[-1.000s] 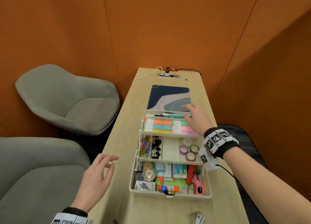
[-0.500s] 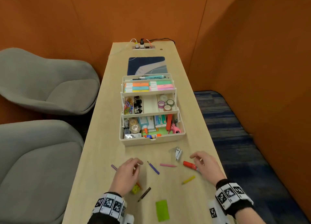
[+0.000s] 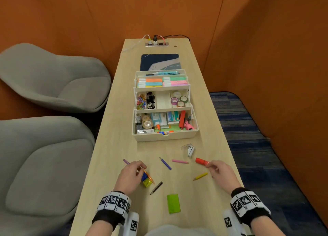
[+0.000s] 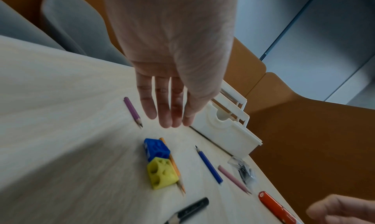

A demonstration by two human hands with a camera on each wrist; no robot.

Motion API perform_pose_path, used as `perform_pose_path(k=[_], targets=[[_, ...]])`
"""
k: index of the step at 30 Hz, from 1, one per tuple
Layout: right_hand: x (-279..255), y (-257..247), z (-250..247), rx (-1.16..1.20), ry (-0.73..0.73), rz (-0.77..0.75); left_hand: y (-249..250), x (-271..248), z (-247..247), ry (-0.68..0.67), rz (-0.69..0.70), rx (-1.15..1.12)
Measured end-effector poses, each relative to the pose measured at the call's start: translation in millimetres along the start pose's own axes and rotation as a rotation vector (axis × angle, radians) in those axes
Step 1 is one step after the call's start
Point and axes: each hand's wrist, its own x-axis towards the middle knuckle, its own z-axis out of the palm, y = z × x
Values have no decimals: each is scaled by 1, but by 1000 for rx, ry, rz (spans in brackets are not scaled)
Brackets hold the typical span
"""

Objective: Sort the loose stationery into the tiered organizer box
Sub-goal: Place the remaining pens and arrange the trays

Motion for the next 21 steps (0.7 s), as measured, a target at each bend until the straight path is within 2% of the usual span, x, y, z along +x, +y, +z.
perform_pose_path(k=[4,7,11,14,17,21], targets=[[12,0,-5,-217,86,12,-3,-5,-4,18,-37,-37],[15,0,0,-459,10,22,-4,-8,-5,48,-43,-31],[16,0,12,-559,-27,22,7,1,0,35,5,7],[13,5,13,-528,-3,19,33,17,16,19,152,63],[6,9,9,-376,43,22,69,37,38,9,292,133],[-6,12,0,-169,117,32,115,66,63,-7,392,239]])
